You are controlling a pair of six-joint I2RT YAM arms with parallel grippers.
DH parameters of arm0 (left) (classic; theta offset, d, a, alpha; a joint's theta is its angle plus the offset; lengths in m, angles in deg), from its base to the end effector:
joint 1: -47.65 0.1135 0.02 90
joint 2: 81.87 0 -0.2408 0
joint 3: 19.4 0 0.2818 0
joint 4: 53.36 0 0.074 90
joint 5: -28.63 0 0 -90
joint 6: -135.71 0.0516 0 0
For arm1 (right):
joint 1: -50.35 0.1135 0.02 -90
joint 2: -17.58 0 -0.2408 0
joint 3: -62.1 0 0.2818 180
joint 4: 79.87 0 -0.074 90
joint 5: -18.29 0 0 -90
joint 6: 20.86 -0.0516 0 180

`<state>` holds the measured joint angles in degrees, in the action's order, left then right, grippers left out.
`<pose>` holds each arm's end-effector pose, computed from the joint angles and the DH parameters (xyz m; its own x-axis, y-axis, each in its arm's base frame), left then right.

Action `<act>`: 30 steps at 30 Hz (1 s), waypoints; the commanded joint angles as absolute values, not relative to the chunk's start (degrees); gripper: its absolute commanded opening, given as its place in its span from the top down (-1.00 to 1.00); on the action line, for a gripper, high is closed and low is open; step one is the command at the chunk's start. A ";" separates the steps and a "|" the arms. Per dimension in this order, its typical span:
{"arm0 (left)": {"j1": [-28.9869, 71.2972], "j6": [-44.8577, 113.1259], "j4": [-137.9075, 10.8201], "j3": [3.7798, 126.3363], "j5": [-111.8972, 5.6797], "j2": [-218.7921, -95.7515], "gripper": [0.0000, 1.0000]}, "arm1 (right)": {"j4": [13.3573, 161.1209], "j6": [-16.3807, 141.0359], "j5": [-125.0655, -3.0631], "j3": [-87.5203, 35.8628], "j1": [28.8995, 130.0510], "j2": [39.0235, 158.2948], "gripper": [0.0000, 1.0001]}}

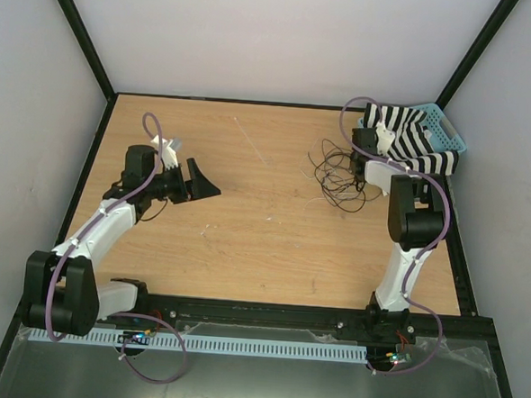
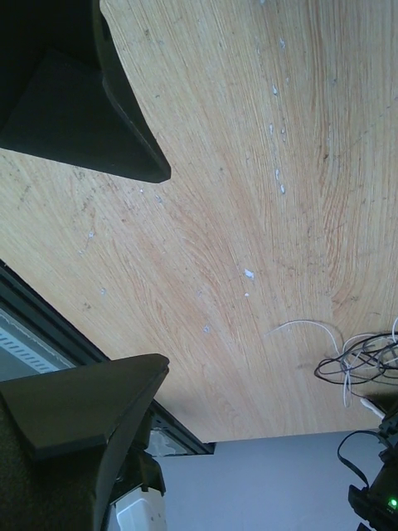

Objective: Zip-tie the wires
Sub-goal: Untie the cable at the center of the board.

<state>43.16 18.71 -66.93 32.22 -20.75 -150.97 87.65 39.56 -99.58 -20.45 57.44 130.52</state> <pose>0.2963 -0.0570 0.1954 -0.7376 -0.2877 -0.6109 0.3149 0.6537 -0.6881 0.4442 0.0309 0.1113 -0.4732 0.3809 -0.7944 0.5341 0.8411 0.0852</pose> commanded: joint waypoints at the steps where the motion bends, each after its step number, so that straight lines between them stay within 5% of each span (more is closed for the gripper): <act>1: 43.00 19.28 -66.77 34.63 -18.83 -150.13 -0.70 | 87.38 41.00 -99.56 -21.29 57.21 127.36 0.96; 13: 43.10 19.21 -66.69 51.79 -18.52 -148.28 -0.84 | 91.45 54.84 -77.54 -14.33 58.44 106.94 1.00; 21: 42.87 15.36 -65.82 67.85 -15.68 -154.16 -0.87 | 85.01 55.94 -62.88 -29.65 58.43 100.17 1.00; 30: 40.72 11.96 -61.21 71.82 -15.05 -158.16 -0.91 | 84.58 50.86 -57.77 -50.86 58.43 102.80 1.00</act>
<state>41.87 13.79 -64.35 70.03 -16.49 -157.37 84.44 53.92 -63.45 -42.44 58.25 101.96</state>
